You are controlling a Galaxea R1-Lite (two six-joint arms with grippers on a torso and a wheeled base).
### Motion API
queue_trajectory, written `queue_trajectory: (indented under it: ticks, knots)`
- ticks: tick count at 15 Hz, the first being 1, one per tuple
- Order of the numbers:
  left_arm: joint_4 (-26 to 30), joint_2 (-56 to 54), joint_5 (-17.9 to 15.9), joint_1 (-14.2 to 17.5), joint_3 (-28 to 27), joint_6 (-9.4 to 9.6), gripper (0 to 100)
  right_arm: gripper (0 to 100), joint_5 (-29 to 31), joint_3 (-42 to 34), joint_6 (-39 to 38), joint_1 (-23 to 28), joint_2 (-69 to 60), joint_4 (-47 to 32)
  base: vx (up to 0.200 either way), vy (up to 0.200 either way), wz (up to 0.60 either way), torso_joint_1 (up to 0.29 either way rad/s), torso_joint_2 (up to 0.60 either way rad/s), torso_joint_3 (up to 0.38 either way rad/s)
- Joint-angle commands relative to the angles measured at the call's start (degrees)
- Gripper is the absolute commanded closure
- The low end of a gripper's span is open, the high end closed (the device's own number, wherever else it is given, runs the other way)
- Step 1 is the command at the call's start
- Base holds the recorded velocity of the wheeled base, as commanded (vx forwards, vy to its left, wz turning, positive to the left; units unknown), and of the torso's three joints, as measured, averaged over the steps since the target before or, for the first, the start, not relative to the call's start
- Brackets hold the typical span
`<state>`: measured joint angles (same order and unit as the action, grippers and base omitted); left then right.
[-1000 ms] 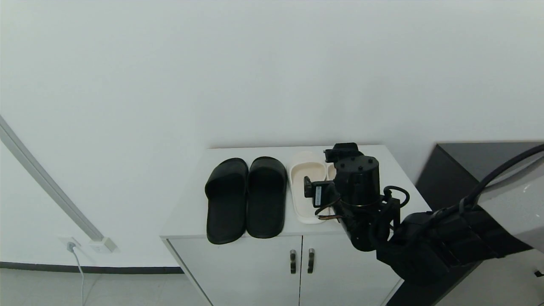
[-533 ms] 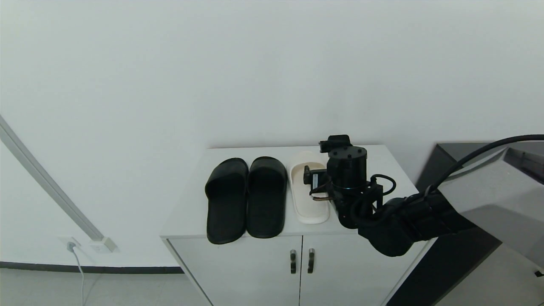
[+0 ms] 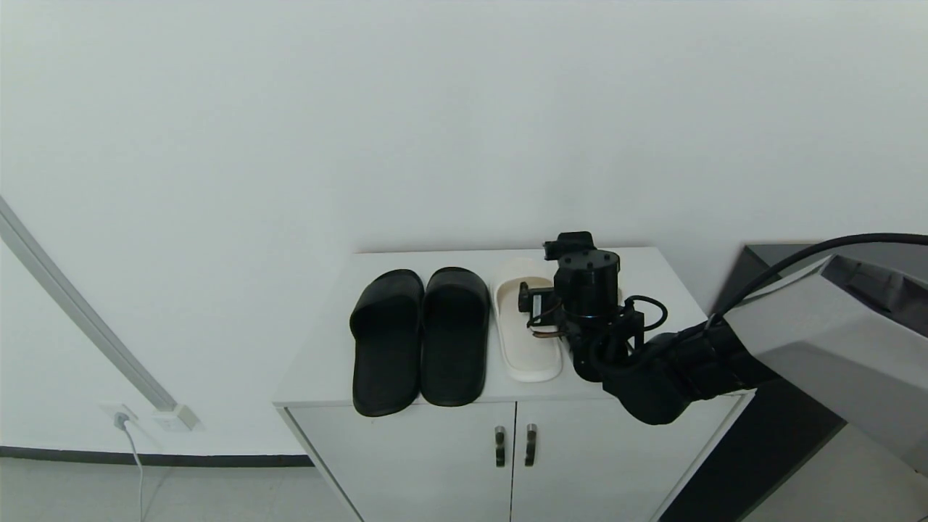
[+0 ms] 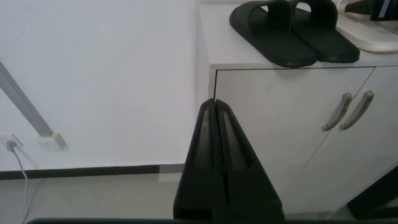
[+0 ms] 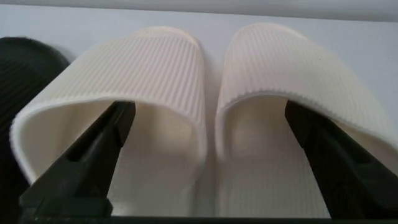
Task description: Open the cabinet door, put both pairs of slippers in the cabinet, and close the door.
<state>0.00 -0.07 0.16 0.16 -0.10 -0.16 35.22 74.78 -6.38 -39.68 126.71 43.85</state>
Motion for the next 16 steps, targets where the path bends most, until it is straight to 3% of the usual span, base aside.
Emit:
queue_trajectory:
  ticks: [1, 8, 11, 16]
  knots:
    - [0.0, 0.1, 0.0, 0.0, 0.0, -0.02, 100, 100, -0.1, 2.6, 0.0, 1.0, 1.3, -0.3, 0.000, 0.000, 0.00, 0.000, 0.00, 0.000]
    - [0.0, 0.1, 0.0, 0.0, 0.0, -0.11, 100, 100, 0.0, 3.2, 0.1, 1.1, -0.7, -1.0, 0.000, 0.000, 0.00, 0.000, 0.00, 0.000]
    - [0.0, 0.1, 0.0, 0.0, 0.0, -0.19, 100, 100, -0.3, -2.7, 0.3, 0.2, -8.3, -1.2, 0.000, 0.000, 0.00, 0.000, 0.00, 0.000]
    - [0.0, 0.1, 0.1, 0.0, 0.0, -0.19, 100, 100, -20.2, -28.7, 0.2, -2.1, -28.9, -1.0, 0.000, 0.000, 0.00, 0.000, 0.00, 0.000]
